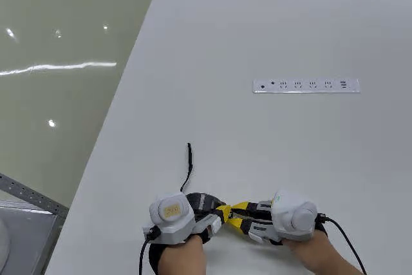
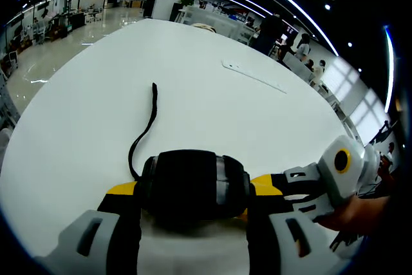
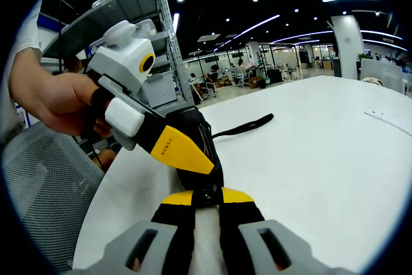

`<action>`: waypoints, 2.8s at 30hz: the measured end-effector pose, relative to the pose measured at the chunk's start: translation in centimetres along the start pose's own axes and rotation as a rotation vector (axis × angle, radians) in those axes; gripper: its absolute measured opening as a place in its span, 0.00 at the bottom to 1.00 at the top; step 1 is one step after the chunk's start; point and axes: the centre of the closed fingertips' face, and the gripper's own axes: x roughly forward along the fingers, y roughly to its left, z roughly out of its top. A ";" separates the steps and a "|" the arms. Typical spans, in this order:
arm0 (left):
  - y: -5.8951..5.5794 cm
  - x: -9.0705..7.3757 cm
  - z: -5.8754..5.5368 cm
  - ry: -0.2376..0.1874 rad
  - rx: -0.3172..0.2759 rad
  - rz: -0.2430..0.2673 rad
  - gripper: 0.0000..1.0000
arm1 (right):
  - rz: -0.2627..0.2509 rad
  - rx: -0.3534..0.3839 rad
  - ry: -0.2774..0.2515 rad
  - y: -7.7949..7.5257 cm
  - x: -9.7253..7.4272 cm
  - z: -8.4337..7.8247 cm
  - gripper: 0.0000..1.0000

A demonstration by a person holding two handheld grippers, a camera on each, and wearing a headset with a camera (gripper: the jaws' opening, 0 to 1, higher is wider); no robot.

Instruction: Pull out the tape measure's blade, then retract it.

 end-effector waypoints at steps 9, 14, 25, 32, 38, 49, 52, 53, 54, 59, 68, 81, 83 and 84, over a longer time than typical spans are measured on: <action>0.0 0.0 -0.1 0.004 0.027 0.004 0.64 | -0.001 -0.017 0.020 0.1 0.0 -0.3 0.14; 0.0 0.0 -0.1 0.001 0.023 0.004 0.64 | -0.006 -0.024 0.022 0.0 0.0 -0.4 0.14; 0.0 0.0 -0.1 0.005 0.025 0.000 0.65 | -0.005 0.004 0.023 -0.1 -0.4 -0.7 0.18; -0.1 0.1 -0.1 0.005 0.033 -0.013 0.65 | -0.014 0.020 0.024 -0.2 -0.6 -0.8 0.22; -0.2 0.0 -0.2 0.009 0.055 -0.023 0.66 | -0.014 0.028 0.021 -0.2 -0.7 -0.8 0.26; 0.0 0.0 -0.3 -0.001 0.057 -0.027 0.75 | -0.018 0.045 0.010 -0.2 -0.7 -0.7 0.32; -0.1 0.0 -0.2 -0.003 0.064 -0.024 0.79 | -0.016 0.048 0.010 -0.2 -0.7 -0.7 0.32; 0.0 0.0 -0.2 -0.002 0.066 -0.023 0.78 | -0.016 0.049 0.011 -0.2 -0.7 -0.7 0.32; 0.0 0.0 -0.2 -0.002 0.065 -0.025 0.78 | -0.016 0.051 0.010 -0.2 -0.7 -0.7 0.32; 0.0 0.0 -0.3 0.000 0.072 -0.029 0.77 | -0.018 0.056 0.012 -0.2 -0.7 -0.6 0.31; 0.3 -0.7 0.0 -0.018 0.083 -0.058 0.74 | -0.024 0.059 -0.003 -0.1 -1.2 0.0 0.33; -0.1 -1.2 0.1 -0.032 0.138 -0.117 0.77 | -0.067 0.057 -0.017 -0.5 -2.3 0.5 0.37; -0.2 -1.2 0.2 -0.036 0.146 -0.124 0.77 | -0.075 0.061 -0.019 -0.5 -2.5 0.4 0.37; -0.2 -1.3 0.2 -0.033 0.150 -0.124 0.77 | -0.078 0.063 -0.021 -0.5 -2.6 0.5 0.37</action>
